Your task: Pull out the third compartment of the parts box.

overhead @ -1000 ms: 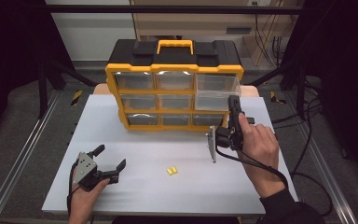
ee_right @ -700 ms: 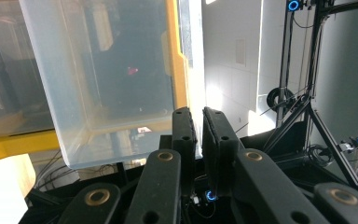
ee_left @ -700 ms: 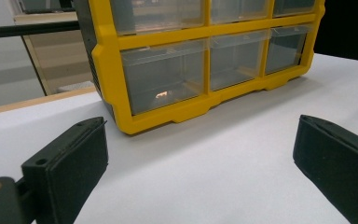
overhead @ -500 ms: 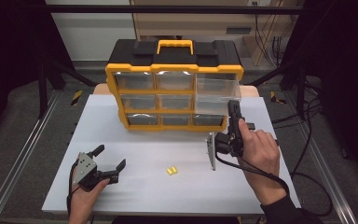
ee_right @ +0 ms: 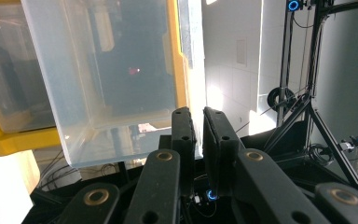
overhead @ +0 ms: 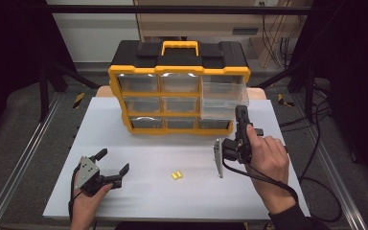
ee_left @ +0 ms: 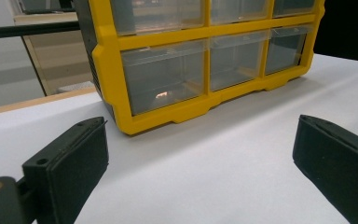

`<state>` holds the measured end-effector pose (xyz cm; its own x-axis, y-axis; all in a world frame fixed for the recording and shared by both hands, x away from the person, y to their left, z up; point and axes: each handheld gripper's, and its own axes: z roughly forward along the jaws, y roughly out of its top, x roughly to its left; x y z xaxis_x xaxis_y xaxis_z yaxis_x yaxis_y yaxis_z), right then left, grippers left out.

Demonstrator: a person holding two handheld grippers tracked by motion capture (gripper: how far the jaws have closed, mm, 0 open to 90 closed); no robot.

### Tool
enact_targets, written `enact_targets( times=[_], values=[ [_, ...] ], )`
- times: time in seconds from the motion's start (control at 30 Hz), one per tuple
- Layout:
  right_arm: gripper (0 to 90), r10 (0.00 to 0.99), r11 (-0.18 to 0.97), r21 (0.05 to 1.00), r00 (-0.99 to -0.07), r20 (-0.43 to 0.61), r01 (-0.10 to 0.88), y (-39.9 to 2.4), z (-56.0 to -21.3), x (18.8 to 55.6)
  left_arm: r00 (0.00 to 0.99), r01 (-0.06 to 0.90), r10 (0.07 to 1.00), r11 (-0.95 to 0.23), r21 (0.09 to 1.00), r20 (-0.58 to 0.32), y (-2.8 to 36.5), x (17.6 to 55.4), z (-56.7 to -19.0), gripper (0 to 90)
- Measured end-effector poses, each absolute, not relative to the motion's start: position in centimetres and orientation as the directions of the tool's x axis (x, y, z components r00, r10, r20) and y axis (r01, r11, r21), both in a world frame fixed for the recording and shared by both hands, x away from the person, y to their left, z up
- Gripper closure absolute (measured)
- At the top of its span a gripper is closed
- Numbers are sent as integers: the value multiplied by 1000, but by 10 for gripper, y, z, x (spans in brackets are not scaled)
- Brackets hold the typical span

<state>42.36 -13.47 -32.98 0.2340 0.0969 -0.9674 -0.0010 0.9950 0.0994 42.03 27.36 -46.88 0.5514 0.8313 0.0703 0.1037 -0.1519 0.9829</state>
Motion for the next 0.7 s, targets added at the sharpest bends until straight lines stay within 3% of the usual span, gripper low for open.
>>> enact_targets(
  times=[0.27,0.33,0.37,0.4,0.5,0.53,0.57,0.7],
  values=[
    [805,102,995,102,230,-968,-9,-134,-332,424,551,102,832,-153,983,73,274,420,-469,29],
    [674,132,991,131,222,-966,-18,-133,-333,424,550,100,832,-154,983,74,274,420,-469,29],
    [674,132,991,131,222,-966,-18,-133,-333,424,551,101,831,-154,983,74,274,420,-469,29],
    [588,168,986,166,215,-962,-27,-133,-335,423,551,101,831,-154,983,73,274,420,-469,29],
    [527,222,975,220,214,-951,-37,-134,-337,421,548,103,833,-155,983,74,274,421,-469,29],
    [471,281,959,280,193,-940,-35,-134,-340,419,545,103,835,-154,983,73,274,421,-469,29],
    [471,281,959,280,193,-940,-35,-134,-340,419,545,103,835,-154,983,73,274,421,-469,29],
    [403,441,897,442,153,-885,-28,-143,-351,416,534,104,843,-148,983,71,276,421,-469,28]
  ],
)
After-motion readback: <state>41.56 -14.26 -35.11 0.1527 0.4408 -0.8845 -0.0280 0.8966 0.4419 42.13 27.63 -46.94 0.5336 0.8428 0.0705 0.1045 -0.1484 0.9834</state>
